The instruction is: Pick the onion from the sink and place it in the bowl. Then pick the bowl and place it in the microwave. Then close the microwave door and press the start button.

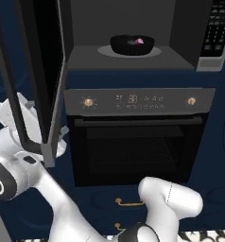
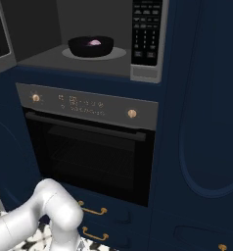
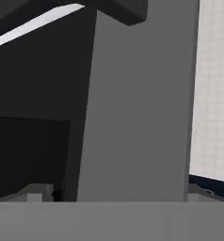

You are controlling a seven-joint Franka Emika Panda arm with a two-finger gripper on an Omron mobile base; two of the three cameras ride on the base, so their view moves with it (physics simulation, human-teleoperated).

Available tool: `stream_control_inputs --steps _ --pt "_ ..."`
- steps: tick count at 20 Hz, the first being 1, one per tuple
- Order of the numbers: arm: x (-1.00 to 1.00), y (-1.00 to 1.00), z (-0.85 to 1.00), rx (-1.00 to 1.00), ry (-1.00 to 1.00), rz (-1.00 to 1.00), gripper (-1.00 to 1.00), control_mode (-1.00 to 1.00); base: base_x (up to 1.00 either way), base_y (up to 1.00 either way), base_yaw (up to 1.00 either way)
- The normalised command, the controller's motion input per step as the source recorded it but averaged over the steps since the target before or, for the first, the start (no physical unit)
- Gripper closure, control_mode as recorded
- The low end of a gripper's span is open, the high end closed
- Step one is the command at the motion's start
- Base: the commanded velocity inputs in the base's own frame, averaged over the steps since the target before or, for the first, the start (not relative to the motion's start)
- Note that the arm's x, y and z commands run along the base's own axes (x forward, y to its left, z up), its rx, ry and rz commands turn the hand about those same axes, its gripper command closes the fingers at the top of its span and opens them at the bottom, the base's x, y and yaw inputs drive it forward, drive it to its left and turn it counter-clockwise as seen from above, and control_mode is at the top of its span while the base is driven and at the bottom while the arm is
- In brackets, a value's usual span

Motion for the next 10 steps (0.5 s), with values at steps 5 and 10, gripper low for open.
stream_control_inputs --steps 5,10 --pt "-0.7 -0.75 0.13 0.23 -0.18 0.17 -1.0 -1.0 0.0 0.0 0.0" --pt "-0.62 -0.94 0.17 0.25 -0.16 0.23 -1.0 -1.0 0.0 0.0 0.0"
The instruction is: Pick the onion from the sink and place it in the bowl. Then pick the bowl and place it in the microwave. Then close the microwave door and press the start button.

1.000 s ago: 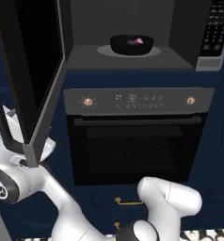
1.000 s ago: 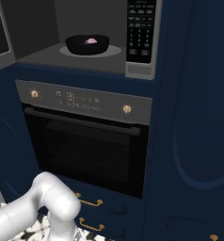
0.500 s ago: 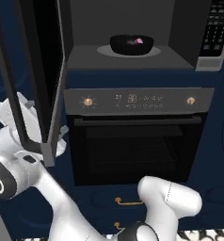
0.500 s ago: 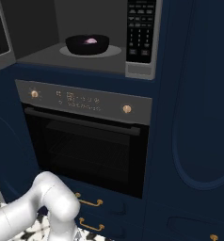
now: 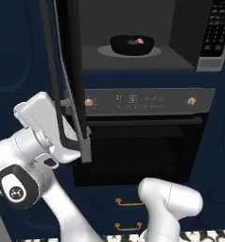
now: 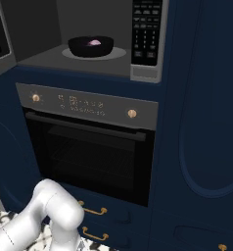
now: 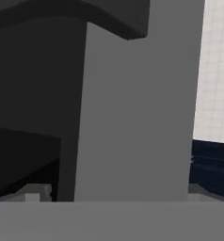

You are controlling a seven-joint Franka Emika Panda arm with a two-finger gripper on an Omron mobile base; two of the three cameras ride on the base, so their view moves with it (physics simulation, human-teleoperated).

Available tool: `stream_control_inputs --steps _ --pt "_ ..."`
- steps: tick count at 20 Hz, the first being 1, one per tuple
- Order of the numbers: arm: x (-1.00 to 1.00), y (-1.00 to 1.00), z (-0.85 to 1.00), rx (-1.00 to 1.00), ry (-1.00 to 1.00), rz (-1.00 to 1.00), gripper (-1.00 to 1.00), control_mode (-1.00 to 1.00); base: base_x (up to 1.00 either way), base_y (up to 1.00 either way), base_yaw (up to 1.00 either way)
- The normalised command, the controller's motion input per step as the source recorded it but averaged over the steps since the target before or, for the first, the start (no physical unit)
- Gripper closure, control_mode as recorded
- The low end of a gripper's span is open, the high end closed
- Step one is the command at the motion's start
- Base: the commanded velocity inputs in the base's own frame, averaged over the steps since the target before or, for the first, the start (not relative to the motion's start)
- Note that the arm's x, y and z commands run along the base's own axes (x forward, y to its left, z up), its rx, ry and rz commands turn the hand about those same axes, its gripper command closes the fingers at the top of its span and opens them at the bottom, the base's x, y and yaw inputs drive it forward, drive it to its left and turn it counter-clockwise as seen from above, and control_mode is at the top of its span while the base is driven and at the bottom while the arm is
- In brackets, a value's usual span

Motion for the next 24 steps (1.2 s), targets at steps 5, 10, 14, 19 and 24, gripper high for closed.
stream_control_inputs --steps 5,10,14,19,24 --pt "-0.51 -0.95 0.32 0.3 -0.11 0.29 -1.0 -1.0 0.0 0.0 0.0" --pt "-0.29 -0.95 0.38 0.31 -0.08 0.34 -1.0 -1.0 0.0 0.0 0.0" --pt "-0.02 -0.83 0.59 0.33 -0.01 0.36 -1.0 -1.0 0.0 0.0 0.0" --pt "0.34 -0.71 0.39 0.38 0.02 0.39 -1.0 -1.0 0.0 0.0 0.0" --pt "0.99 -0.25 0.35 0.4 0.13 0.15 -1.0 -1.0 0.0 0.0 0.0"
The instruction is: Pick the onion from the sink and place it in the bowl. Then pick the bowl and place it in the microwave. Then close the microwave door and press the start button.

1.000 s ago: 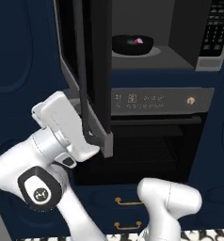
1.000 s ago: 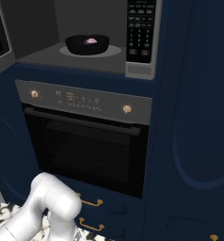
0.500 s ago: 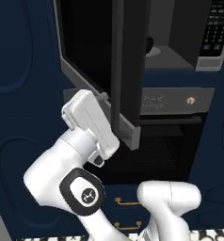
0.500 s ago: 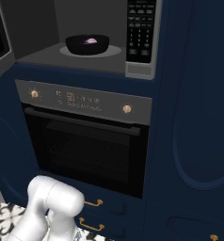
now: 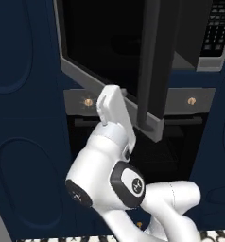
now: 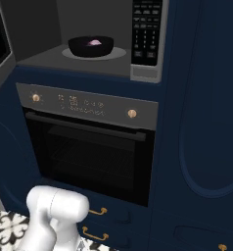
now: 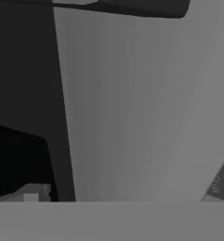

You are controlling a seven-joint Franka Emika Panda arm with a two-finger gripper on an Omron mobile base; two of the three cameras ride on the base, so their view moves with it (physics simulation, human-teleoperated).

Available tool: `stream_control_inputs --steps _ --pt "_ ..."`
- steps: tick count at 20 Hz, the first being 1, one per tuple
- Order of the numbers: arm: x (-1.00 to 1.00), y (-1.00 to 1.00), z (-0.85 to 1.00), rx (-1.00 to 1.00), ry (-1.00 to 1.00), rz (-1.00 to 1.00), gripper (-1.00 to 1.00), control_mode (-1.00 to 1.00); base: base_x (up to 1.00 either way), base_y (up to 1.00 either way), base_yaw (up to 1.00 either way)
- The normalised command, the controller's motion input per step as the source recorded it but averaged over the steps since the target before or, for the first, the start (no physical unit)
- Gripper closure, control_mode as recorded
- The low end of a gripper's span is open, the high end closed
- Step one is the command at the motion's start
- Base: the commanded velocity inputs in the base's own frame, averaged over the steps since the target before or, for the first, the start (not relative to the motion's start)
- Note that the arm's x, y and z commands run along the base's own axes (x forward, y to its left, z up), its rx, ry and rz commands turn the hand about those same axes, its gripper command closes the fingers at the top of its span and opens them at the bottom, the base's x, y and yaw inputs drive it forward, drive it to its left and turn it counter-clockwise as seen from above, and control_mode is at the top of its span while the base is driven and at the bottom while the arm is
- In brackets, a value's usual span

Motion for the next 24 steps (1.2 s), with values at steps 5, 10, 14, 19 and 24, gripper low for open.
stream_control_inputs --steps 5,10,14,19,24 --pt "0.63 -0.08 0.0 0.44 0.15 -0.04 -1.0 -1.0 0.0 0.0 0.0" --pt "0.39 -0.34 0.35 0.66 0.15 -0.04 -1.0 -1.0 0.0 0.0 0.0" --pt "0.2 -0.67 0.71 0.75 0.21 0.0 -1.0 -1.0 0.0 0.0 0.0" --pt "0.41 -0.23 0.59 0.7 0.21 -0.12 -1.0 -1.0 0.0 0.0 0.0" --pt "0.33 -0.44 0.85 0.62 0.23 -0.05 -1.0 -1.0 0.0 0.0 0.0"
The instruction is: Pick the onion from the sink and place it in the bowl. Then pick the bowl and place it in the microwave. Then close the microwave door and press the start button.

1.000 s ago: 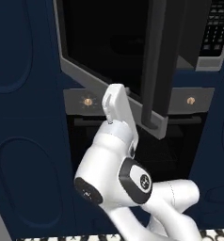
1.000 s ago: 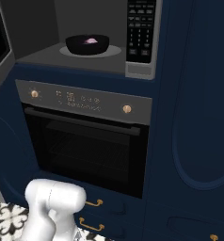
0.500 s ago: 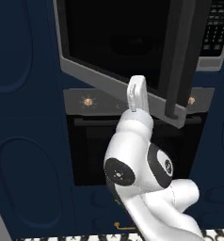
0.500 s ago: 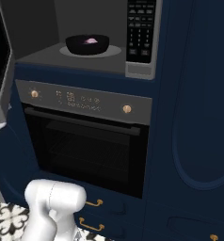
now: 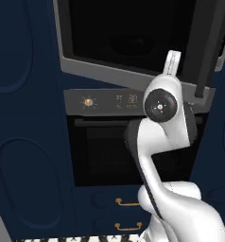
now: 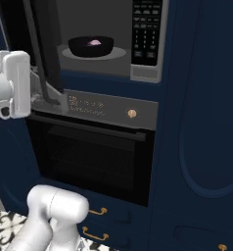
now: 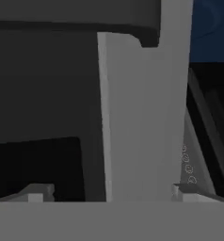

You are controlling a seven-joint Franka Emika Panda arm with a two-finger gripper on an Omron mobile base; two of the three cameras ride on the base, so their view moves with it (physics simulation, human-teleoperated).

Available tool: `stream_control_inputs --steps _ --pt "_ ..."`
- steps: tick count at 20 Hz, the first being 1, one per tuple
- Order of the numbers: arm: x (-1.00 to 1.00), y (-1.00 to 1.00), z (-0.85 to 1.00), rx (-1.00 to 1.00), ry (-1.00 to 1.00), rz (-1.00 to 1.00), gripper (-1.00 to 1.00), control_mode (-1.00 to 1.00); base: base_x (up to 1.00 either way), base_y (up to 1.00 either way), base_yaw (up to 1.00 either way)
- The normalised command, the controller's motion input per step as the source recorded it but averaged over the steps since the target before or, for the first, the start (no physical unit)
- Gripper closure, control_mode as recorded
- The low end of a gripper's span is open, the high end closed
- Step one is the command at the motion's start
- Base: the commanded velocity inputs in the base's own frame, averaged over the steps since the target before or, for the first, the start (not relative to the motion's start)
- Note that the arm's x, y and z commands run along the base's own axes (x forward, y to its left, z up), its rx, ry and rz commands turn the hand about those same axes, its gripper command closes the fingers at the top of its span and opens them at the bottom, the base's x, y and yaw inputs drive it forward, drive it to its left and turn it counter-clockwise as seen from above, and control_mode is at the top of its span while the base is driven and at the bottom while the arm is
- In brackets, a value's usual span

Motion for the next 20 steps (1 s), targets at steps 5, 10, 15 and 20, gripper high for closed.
stream_control_inputs --steps 5,10,15,20 --pt "0.34 -0.57 0.66 0.46 0.04 0.03 -1.0 -1.0 0.0 0.0 0.0" --pt "0.49 -0.39 0.14 0.38 0.0 0.06 -1.0 -1.0 0.0 0.0 0.0" --pt "0.68 -0.27 -0.12 0.36 0.0 0.08 -1.0 -1.0 0.0 0.0 0.0" --pt "0.68 -0.01 -0.61 0.24 -0.06 0.05 -1.0 -1.0 0.0 0.0 0.0"
